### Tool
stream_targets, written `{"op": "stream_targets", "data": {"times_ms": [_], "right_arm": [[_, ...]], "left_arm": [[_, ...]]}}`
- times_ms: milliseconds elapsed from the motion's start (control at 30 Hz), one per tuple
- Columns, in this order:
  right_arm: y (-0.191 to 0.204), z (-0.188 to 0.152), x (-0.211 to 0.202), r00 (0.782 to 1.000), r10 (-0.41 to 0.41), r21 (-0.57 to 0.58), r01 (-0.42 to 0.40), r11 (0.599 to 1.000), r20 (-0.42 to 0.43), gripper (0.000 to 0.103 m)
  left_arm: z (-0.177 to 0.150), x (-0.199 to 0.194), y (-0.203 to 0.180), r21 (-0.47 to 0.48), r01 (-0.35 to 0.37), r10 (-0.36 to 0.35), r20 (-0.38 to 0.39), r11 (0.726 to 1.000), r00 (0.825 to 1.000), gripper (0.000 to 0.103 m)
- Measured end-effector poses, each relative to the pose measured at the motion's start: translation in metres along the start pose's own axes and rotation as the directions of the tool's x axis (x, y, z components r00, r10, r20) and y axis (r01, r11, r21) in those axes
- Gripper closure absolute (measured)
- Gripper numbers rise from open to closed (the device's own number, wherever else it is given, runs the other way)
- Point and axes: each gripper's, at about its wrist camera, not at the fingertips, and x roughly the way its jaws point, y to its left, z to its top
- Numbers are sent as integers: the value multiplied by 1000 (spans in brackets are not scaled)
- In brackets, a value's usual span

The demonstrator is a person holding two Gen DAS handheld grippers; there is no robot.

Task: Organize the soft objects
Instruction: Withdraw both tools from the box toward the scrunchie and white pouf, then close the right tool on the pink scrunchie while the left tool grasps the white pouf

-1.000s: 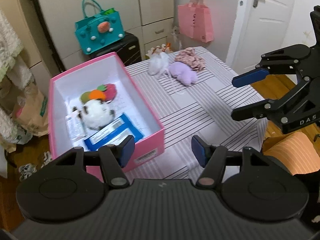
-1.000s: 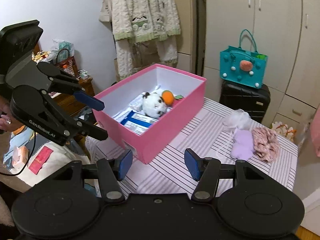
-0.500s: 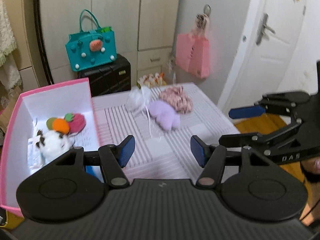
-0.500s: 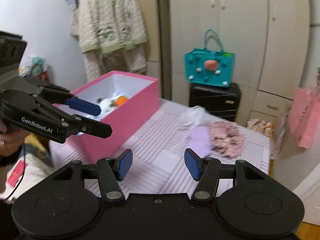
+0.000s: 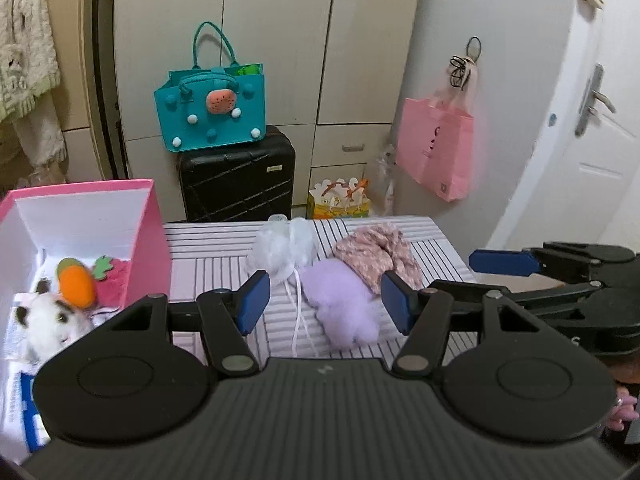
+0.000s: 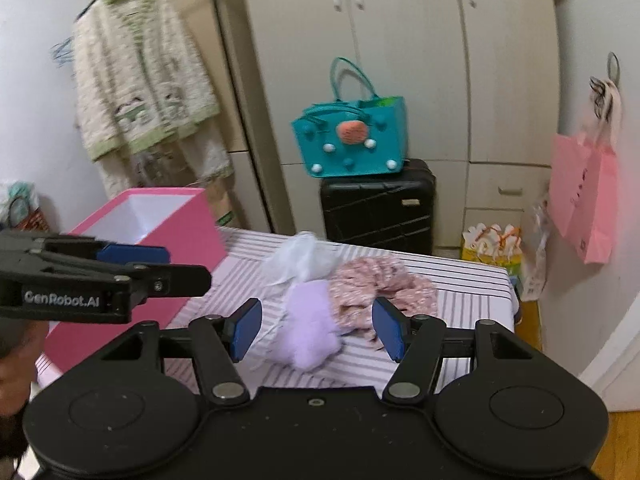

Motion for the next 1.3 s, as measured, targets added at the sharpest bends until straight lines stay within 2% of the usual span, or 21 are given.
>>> {"op": "stream_targets", "data": {"times_ms": [133, 167, 300, 433, 600, 733, 867, 967, 1100, 1200, 1233, 1267, 1300], "right_arm": [[-19, 2, 21, 1000, -29, 37, 29, 999, -3, 33], [-23, 3, 28, 999, -39, 42, 39, 998, -6, 33], [-35, 7, 54, 998, -49, 61, 51, 997, -33, 31], [-46, 10, 82, 997, -49, 101, 55, 993, -59, 30], [-53, 9, 110, 995, -42, 101, 51, 994, -90, 29], [-52, 5, 124, 986, -108, 34, 113, 993, -129, 14], [-62, 2, 124, 989, -70, 83, 81, 993, -131, 14], [-71, 0, 128, 990, -26, 133, 45, 990, -140, 14], [-83, -5, 132, 990, 29, 202, 0, 979, -142, 15], [-84, -9, 131, 990, 51, 207, -23, 978, -129, 26], [-85, -9, 131, 990, 59, 207, -32, 978, -127, 36], [-85, -10, 130, 989, 71, 212, -43, 976, -127, 50], [-85, -10, 131, 988, 83, 211, -54, 976, -133, 56]], "left_arm": [[4, 30, 9, -99, 66, -69, -25, 993, 997, 45], [4, 36, 11, -114, 65, -68, -23, 991, 997, 45], [7, 64, 14, -135, -1, -1, -16, 991, 1000, 45], [15, 91, 18, -186, -32, 29, -18, 982, 999, 45], [22, 118, 15, -161, -110, 111, -8, 981, 994, 45], [20, 131, 25, -230, -87, 88, -7, 969, 996, 45], [13, 144, 22, -197, -142, 142, -14, 970, 990, 45], [8, 156, 22, -211, -147, 143, -34, 966, 989, 45], [4, 162, 22, -198, -180, 181, -12, 964, 983, 49], [2, 167, 25, -196, -183, 181, -25, 963, 983, 53], [1, 168, 25, -200, -184, 182, -30, 962, 983, 55], [0, 168, 26, -205, -183, 181, -30, 962, 983, 57], [-1, 168, 26, -208, -184, 182, -28, 961, 983, 61]]}}
